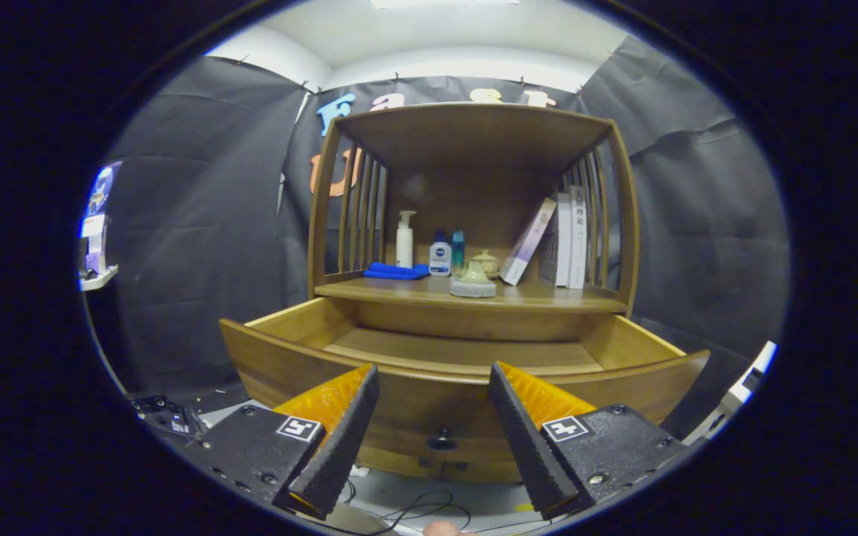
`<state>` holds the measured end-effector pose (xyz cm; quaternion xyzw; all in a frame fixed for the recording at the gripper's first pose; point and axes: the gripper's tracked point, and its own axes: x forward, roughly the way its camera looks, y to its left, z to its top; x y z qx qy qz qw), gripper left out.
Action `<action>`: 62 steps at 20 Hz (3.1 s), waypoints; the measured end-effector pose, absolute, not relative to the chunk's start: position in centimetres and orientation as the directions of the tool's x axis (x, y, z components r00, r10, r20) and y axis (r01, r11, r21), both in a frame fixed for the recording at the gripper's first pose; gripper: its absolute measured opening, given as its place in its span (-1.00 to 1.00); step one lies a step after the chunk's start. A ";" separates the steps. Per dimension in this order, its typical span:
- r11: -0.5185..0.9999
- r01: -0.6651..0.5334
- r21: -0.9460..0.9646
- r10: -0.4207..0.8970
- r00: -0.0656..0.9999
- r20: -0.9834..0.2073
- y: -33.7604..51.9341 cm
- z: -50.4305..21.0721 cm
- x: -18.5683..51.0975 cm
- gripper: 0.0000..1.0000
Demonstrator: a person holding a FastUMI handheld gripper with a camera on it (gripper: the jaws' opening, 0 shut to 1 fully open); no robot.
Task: Pull open the drawer, take out the items inside it, and place them on the countertop above the cabinet.
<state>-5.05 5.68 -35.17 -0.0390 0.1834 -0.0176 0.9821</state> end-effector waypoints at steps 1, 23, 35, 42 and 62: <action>0.996 0.025 -0.082 -0.053 0.931 -0.362 5.7 -35.5 -5.4 0.87; 0.981 0.190 -0.046 -0.192 0.893 -0.407 3.3 -39.3 -1.4 0.93; 0.987 0.139 -0.074 -0.158 0.882 -0.443 2.1 -40.4 5.3 0.92; 0.987 0.121 -0.110 -0.158 0.878 -0.453 1.1 -41.5 9.2 0.93; 0.979 0.104 -0.173 -0.178 0.850 -0.496 -0.3 -42.2 12.8 0.94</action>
